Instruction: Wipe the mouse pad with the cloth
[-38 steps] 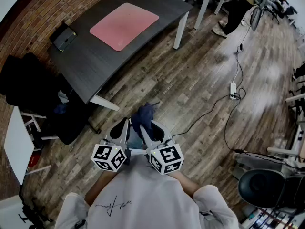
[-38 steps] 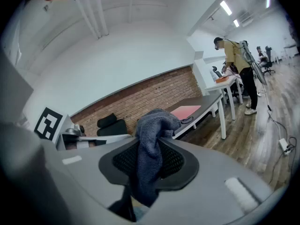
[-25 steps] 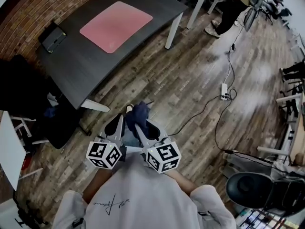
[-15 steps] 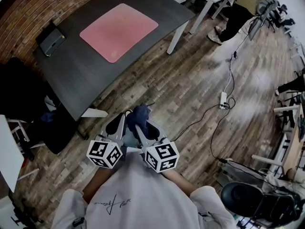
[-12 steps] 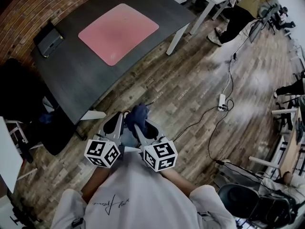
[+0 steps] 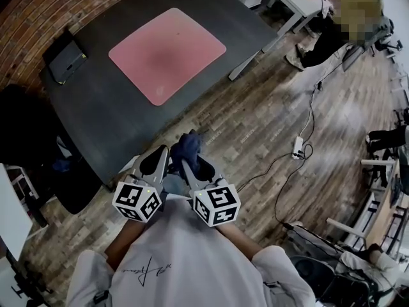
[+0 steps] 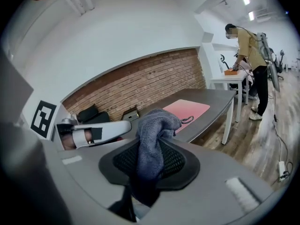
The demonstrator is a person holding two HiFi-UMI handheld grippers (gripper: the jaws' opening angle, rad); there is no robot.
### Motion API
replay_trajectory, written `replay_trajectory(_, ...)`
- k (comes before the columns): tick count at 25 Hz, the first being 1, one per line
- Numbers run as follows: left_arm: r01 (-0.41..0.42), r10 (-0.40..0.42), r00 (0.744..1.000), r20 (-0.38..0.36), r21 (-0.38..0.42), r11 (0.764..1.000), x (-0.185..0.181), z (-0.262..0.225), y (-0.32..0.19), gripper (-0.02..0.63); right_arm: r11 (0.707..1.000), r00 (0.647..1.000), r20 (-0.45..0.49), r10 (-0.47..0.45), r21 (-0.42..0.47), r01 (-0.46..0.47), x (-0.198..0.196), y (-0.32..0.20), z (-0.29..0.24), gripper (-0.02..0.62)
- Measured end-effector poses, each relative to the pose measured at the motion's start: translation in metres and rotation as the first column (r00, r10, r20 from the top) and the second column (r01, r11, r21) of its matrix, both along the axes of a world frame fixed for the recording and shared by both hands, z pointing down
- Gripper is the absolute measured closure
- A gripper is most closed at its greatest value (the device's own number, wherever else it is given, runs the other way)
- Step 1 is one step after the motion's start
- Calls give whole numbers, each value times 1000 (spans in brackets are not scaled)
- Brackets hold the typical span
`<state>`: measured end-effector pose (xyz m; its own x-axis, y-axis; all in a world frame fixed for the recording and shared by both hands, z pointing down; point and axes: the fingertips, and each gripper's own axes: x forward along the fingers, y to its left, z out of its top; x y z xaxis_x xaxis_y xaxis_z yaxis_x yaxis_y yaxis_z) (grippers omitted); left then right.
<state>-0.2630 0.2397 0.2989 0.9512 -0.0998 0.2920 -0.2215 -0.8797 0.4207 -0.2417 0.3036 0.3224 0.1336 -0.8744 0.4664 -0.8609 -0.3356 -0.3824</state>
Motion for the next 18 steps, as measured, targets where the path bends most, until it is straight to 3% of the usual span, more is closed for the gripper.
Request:
replay_trajectory(3,-30,29,999,-35,-27,999,12,-1,-18,595,1000,1000,-12,12,-1,-12,14,-22,-2,499)
replay_trajectory(9,-103,103,993,-56,5,995,44,-19,-38,595,997,997,-42,71,21,-71,59,-45,-15,499)
replay_trajectory(18,-101,100,994,-41,-25,995,56,-15,-66,595,989,987,-67,144,17,-144,106,-54,-24,497)
